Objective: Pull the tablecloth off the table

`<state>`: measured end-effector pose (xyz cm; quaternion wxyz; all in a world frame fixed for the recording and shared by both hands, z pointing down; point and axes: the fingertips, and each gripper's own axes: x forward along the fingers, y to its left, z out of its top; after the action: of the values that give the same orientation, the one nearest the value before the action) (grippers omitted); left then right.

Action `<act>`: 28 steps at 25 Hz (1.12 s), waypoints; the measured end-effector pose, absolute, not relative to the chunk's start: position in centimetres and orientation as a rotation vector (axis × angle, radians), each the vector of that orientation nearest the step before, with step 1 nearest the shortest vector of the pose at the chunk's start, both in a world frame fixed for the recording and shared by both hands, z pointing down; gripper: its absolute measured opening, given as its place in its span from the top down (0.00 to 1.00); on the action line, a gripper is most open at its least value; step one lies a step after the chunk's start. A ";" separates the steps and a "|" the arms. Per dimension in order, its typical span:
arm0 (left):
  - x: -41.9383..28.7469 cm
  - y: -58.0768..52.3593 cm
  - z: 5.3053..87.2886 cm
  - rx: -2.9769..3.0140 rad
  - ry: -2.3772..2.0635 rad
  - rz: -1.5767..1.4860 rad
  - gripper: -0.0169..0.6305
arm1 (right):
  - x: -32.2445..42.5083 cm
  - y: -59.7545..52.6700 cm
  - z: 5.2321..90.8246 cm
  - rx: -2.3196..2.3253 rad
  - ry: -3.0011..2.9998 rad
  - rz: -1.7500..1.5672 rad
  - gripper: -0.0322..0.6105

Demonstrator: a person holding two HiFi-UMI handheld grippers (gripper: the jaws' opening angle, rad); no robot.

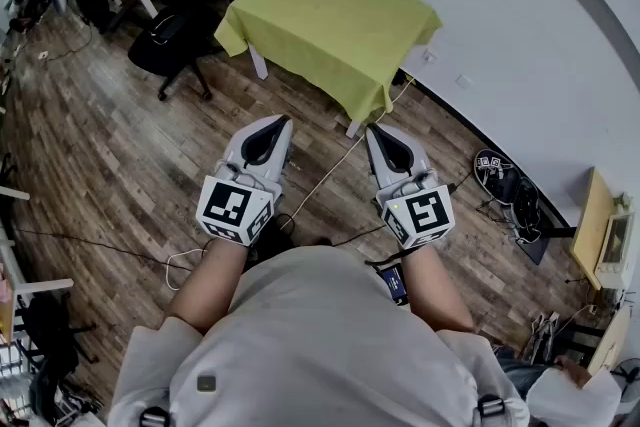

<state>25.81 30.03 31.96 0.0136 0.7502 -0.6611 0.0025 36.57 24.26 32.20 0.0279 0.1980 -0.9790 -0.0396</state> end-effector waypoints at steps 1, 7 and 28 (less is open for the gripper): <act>25.5 30.0 32.0 2.335 -2.061 0.008 0.97 | 36.3 24.1 32.2 0.611 -3.020 -0.119 0.94; 24.0 29.4 32.4 2.324 -2.066 0.012 0.97 | 35.1 23.3 32.6 0.603 -3.018 -0.111 0.94; 6.9 23.8 34.3 2.301 -2.033 -0.005 0.97 | 18.6 17.2 33.4 0.642 -3.004 -0.128 0.93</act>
<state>6.95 23.78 34.25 0.0357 0.7489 -0.6618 -0.0017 18.64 17.24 33.38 0.0335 0.2086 -0.9765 -0.0417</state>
